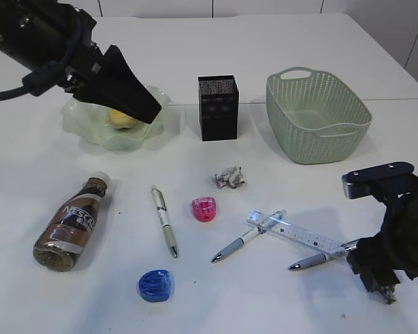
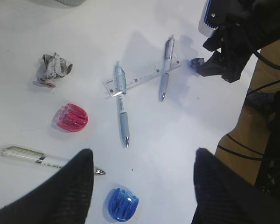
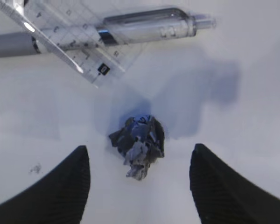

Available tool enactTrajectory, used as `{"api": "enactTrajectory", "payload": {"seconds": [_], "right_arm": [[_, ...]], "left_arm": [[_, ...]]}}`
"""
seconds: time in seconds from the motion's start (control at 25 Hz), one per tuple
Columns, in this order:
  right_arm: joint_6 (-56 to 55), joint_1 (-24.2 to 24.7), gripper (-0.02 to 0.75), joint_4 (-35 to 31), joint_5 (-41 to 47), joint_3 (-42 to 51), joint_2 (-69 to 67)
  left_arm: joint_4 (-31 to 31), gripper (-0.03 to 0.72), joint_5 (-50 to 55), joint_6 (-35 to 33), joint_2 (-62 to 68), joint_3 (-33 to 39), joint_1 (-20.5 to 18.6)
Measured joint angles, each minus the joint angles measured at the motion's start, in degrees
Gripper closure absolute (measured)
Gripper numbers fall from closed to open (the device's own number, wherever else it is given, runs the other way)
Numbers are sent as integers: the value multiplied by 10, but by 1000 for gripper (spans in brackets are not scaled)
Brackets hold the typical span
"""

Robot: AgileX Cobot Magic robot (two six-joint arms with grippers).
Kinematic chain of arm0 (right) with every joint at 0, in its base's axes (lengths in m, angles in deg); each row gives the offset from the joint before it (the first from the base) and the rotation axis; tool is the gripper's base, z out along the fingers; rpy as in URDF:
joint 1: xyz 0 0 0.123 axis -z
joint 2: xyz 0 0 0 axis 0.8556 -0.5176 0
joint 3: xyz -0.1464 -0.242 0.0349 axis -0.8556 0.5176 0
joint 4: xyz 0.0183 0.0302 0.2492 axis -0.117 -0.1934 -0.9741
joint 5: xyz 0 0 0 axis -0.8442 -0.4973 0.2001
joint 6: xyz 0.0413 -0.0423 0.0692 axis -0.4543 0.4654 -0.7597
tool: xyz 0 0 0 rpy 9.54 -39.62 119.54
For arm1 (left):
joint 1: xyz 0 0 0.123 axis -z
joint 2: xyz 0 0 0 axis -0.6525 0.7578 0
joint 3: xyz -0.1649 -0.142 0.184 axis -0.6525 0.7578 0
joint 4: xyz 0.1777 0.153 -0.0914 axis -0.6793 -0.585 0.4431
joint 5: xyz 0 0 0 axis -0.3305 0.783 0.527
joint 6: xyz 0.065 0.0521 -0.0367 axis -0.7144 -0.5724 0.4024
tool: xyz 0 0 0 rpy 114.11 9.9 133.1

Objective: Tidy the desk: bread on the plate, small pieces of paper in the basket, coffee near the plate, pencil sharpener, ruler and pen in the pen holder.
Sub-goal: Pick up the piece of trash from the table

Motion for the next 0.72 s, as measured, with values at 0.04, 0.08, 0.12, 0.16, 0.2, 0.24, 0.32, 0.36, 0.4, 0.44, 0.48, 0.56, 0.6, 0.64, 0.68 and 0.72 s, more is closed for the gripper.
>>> {"api": "enactTrajectory", "payload": {"seconds": [0.04, 0.08, 0.12, 0.16, 0.2, 0.24, 0.32, 0.36, 0.4, 0.44, 0.48, 0.56, 0.6, 0.64, 0.68, 0.72], "right_arm": [[0, 0, 218, 0, -1, 0, 0], [0, 0, 218, 1, -3, 0, 0], [0, 0, 218, 1, -4, 0, -1], [0, 0, 218, 2, -4, 0, -4], [0, 0, 219, 2, -4, 0, -8], [0, 0, 219, 2, -5, 0, -14], [0, 0, 219, 2, -6, 0, -22], [-1, 0, 219, 2, -7, 0, -27], [-1, 0, 219, 2, -9, 0, -32], [-1, 0, 219, 2, -11, 0, -36], [-1, 0, 219, 2, -11, 0, -37], [-1, 0, 219, 2, -16, 0, -40], [-1, 0, 219, 2, -18, 0, -40], [-1, 0, 219, 2, -18, 0, -40], [-1, 0, 219, 2, -20, 0, -40], [-1, 0, 219, 2, -22, 0, -40]], "left_arm": [[0, 215, 0, 0, 0, 0, 0], [0, 215, 0, 0, 0, 0, 0], [0, 215, 0, 0, 0, 0, 0], [0, 215, 0, 0, 0, 0, 0], [0, 215, 0, 0, 0, 0, 0], [0, 215, 0, 0, 0, 0, 0], [0, 216, 0, 0, 0, 0, 0], [0, 217, 0, 0, 0, 0, 0], [0, 219, 0, 0, 0, 0, 0], [0, 221, 0, 0, 0, 0, 0], [0, 221, 0, 0, 0, 0, 0], [0, 221, 0, 0, 0, 0, 0], [0, 221, 0, 0, 0, 0, 0], [0, 222, 0, 0, 0, 0, 0], [0, 222, 0, 0, 0, 0, 0], [0, 222, 0, 0, 0, 0, 0]]}}
